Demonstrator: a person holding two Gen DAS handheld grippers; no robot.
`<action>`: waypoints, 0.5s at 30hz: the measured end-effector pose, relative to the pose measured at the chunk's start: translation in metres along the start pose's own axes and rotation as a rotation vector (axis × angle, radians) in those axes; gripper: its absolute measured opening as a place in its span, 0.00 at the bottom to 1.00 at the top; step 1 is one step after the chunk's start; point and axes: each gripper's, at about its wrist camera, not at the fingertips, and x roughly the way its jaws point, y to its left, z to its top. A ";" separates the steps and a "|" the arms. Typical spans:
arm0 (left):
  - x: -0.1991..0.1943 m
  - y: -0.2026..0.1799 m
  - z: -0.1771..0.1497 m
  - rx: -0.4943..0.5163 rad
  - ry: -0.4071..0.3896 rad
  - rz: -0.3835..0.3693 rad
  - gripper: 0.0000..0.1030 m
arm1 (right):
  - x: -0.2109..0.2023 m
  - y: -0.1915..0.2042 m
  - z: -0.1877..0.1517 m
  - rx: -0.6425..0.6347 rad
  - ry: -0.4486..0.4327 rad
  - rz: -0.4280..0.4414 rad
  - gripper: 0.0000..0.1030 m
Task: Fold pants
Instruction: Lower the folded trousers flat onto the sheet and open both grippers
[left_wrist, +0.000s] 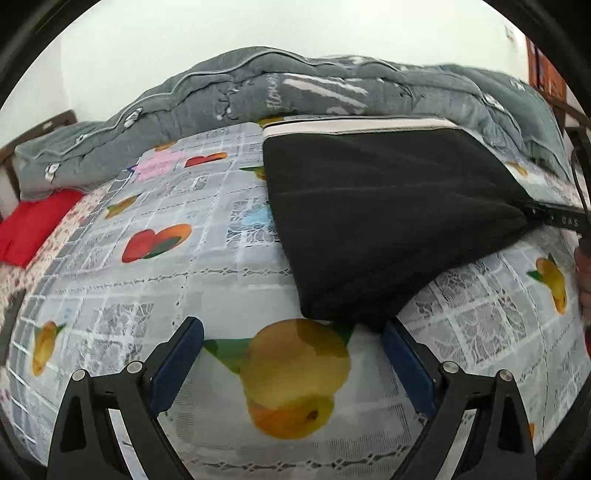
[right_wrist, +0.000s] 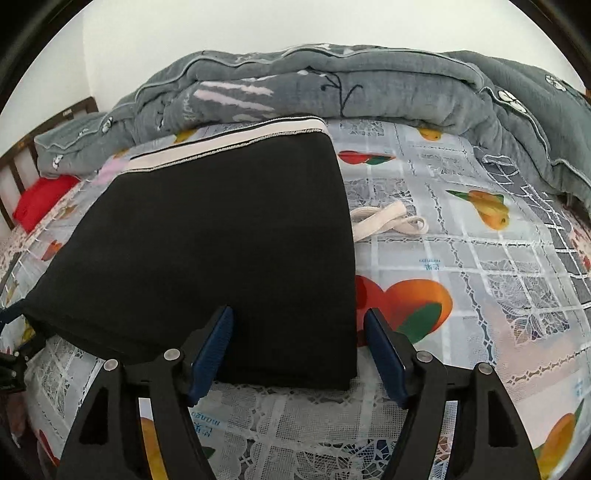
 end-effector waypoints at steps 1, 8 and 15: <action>-0.002 -0.006 0.000 0.031 -0.005 0.023 0.94 | -0.001 0.002 0.000 -0.006 -0.005 -0.010 0.68; -0.009 -0.030 0.021 0.065 -0.105 0.063 0.21 | 0.000 0.001 0.000 -0.005 -0.015 -0.017 0.71; -0.009 -0.028 0.001 -0.016 -0.056 -0.001 0.45 | -0.008 -0.005 0.004 -0.015 0.005 -0.005 0.71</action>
